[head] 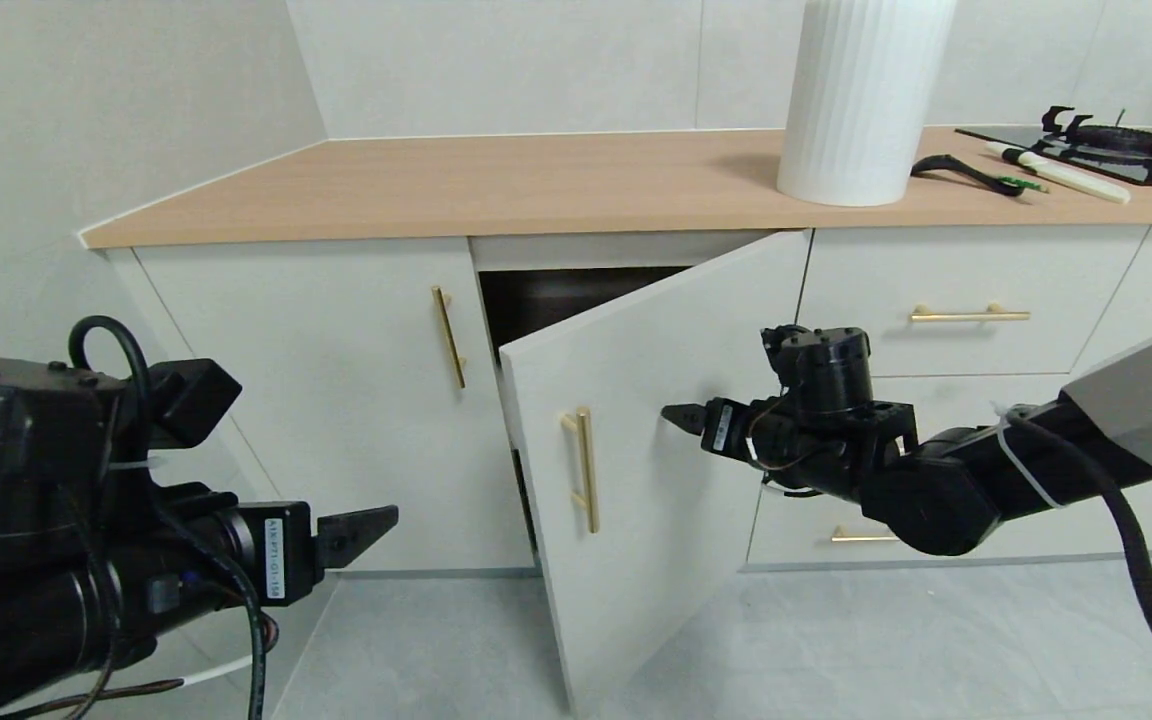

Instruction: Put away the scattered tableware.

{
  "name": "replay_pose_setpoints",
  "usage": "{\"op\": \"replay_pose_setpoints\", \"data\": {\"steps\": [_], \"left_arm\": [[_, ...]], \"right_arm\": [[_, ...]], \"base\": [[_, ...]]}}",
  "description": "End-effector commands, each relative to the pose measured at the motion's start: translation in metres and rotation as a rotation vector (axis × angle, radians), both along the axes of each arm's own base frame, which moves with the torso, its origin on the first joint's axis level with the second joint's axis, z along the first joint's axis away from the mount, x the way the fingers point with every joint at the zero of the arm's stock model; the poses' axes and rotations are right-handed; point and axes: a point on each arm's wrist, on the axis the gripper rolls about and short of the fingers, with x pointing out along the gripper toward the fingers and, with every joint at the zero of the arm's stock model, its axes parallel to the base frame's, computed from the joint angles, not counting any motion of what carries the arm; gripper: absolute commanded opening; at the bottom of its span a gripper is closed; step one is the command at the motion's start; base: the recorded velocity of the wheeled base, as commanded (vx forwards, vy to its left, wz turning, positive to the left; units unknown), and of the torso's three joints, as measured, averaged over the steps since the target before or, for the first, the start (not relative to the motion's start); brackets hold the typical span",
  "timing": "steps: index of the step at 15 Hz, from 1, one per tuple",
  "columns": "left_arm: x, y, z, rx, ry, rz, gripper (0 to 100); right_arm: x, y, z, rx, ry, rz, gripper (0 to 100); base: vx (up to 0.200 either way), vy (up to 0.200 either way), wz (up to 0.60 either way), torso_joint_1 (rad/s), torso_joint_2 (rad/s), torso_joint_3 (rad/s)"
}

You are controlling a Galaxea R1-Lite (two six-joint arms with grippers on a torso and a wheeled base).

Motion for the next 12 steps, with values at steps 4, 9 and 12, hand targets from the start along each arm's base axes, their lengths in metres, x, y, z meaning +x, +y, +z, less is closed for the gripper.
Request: {"op": "replay_pose_setpoints", "data": {"steps": [4, 9, 12], "left_arm": [[-0.001, 0.000, 0.000, -0.001, -0.001, 0.000, 100], [-0.001, 0.001, 0.000, 0.002, 0.002, 0.001, 100], [0.000, 0.000, -0.001, 0.003, 0.007, 0.000, 100]], "right_arm": [[0.002, 0.002, -0.003, 0.013, 0.011, -0.008, 100], [0.025, 0.011, -0.007, 0.043, -0.019, -0.142, 100], [0.034, 0.014, -0.010, 0.034, -0.037, -0.194, 100]], "base": [[0.050, 0.000, 0.00, 0.003, 0.00, -0.001], [0.000, 0.000, 0.00, 0.000, 0.00, 0.000], [0.000, 0.000, 0.00, 0.000, 0.00, 0.000]]}}
